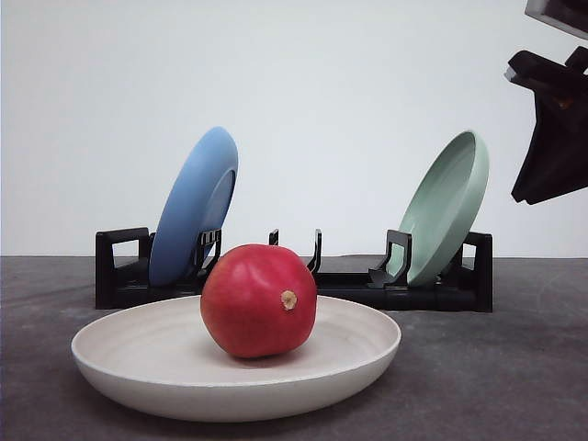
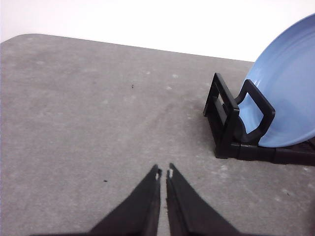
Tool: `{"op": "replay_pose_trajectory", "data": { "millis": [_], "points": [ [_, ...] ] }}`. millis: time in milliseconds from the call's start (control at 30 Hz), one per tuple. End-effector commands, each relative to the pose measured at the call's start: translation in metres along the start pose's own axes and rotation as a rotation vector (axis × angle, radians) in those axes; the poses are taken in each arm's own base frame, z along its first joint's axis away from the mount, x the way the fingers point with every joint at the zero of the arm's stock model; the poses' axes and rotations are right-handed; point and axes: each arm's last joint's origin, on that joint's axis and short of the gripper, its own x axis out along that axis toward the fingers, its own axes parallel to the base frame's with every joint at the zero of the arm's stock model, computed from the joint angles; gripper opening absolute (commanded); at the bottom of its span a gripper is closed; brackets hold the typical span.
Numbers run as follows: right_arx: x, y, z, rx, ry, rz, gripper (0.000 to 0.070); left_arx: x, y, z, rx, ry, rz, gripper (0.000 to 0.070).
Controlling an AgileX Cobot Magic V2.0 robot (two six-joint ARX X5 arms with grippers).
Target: Place pomegranate in white plate
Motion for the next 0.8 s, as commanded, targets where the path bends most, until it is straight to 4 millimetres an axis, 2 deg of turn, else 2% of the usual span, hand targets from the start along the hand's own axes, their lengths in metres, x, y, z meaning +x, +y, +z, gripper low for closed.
{"op": "replay_pose_trajectory", "data": {
  "millis": [0,400,533,700,767],
  "points": [
    [0.000,0.001,0.002,-0.008,-0.009,0.004,0.0062,0.001,0.000,-0.002,0.005,-0.006,0.001,0.0000],
    [0.000,0.001,0.002,-0.013,-0.009,0.004,0.0062,0.001,0.000,-0.002,0.005,-0.006,0.001,0.0000],
    [0.000,0.001,0.002,-0.096,-0.013,-0.014,0.0061,0.001,0.000,-0.001,0.005,-0.006,0.001,0.0000],
    [-0.016,-0.003,0.004,-0.188,-0.081,-0.082,0.0062,0.001,0.000,-0.001,0.005,-0.006,0.001,0.0000],
    [-0.024,-0.008,-0.001,-0.172,-0.118,-0.130,0.0062,0.001,0.000,-0.001,0.005,-0.006,0.001,0.0000]
  ]
}}
